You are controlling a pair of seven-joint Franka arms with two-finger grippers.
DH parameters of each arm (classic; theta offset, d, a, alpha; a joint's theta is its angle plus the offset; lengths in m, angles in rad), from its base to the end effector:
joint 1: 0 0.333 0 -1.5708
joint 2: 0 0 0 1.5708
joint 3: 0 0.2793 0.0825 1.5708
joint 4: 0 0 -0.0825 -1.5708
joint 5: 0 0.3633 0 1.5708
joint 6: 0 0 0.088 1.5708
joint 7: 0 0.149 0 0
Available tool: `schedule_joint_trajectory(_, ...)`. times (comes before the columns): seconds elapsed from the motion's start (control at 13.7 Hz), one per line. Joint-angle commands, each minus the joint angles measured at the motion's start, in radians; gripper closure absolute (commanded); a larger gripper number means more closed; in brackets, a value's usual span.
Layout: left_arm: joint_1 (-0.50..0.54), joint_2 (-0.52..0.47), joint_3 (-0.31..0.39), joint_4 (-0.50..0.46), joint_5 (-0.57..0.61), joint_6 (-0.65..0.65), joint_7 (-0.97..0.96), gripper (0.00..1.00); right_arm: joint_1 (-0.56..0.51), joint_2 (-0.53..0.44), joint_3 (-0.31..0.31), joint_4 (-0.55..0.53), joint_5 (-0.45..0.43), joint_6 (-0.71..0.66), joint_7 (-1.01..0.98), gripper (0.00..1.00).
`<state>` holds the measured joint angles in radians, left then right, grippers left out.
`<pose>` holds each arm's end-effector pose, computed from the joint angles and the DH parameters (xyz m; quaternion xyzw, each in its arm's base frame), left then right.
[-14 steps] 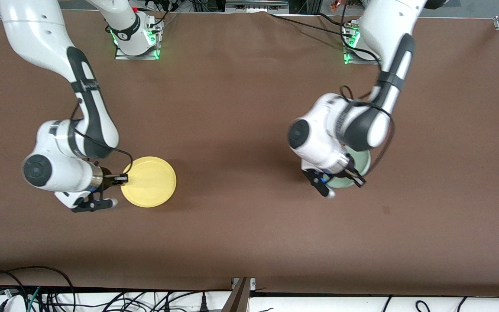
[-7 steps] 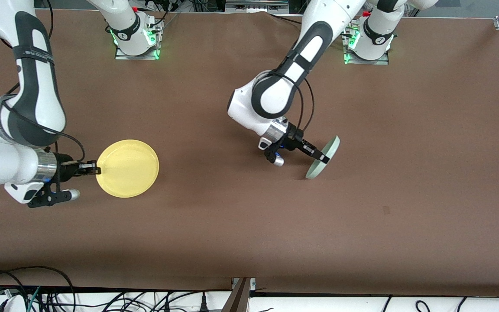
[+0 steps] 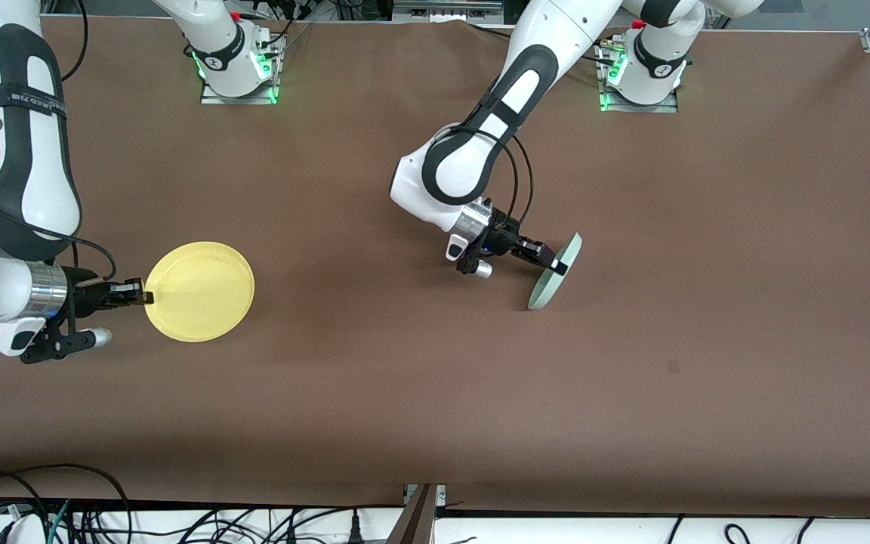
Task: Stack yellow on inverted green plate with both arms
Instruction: 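Flip the green plate with the left gripper while the right gripper lifts yellow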
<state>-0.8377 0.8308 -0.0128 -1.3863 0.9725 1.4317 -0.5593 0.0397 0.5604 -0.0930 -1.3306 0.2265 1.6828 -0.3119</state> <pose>0.4958 -0.3631 0.1944 -0.7935 0.2347 -0.0322 0.5605 0.6463 0.0056 0.3288 -0.9852 -0.1083 0.0851 0.1024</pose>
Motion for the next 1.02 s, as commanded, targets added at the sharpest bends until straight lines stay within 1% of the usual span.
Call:
schedule_joint_trajectory(0.0, -0.015, 0.056, -0.009, 0.091, -0.15, 0.064, -0.053, 1.0, -0.007, 0.009, 0.006, 0.024, 0.019, -0.022, -0.013, 1.0)
schedule_joint_trajectory(0.15, -0.015, 0.056, -0.009, 0.13, -0.233, 0.09, -0.051, 1.0, -0.007, 0.009, 0.007, 0.024, 0.019, -0.022, -0.013, 1.0)
schedule_joint_trajectory(0.29, -0.023, 0.057, -0.009, 0.133, -0.255, 0.119, -0.054, 1.0, -0.007, 0.009, 0.007, 0.022, 0.019, -0.022, -0.013, 1.0)
schedule_joint_trajectory(0.36, -0.023, 0.056, -0.012, 0.135, -0.28, 0.131, -0.053, 0.2, -0.007, 0.009, 0.007, 0.022, 0.019, -0.022, -0.013, 1.0)
schedule_joint_trajectory(0.44, -0.018, 0.048, -0.012, 0.138, -0.337, 0.169, -0.059, 0.0, -0.007, 0.009, 0.007, 0.022, 0.019, -0.022, -0.015, 1.0)
schedule_joint_trajectory(0.58, -0.002, 0.045, -0.007, 0.171, -0.51, 0.239, -0.102, 0.0, -0.007, 0.009, 0.007, 0.022, 0.019, -0.022, -0.015, 1.0)
schedule_joint_trajectory(0.66, 0.008, 0.045, -0.009, 0.18, -0.576, 0.269, -0.114, 0.0, -0.007, 0.009, 0.007, 0.022, 0.019, -0.022, -0.015, 1.0)
schedule_joint_trajectory(0.8, 0.028, 0.041, -0.007, 0.193, -0.691, 0.328, -0.143, 0.0, -0.007, 0.009, 0.007, 0.022, 0.019, -0.022, -0.015, 1.0)
schedule_joint_trajectory(0.95, 0.043, 0.037, -0.009, 0.193, -0.777, 0.386, -0.174, 0.0, -0.007, 0.009, 0.009, 0.021, 0.019, -0.022, -0.012, 1.0)
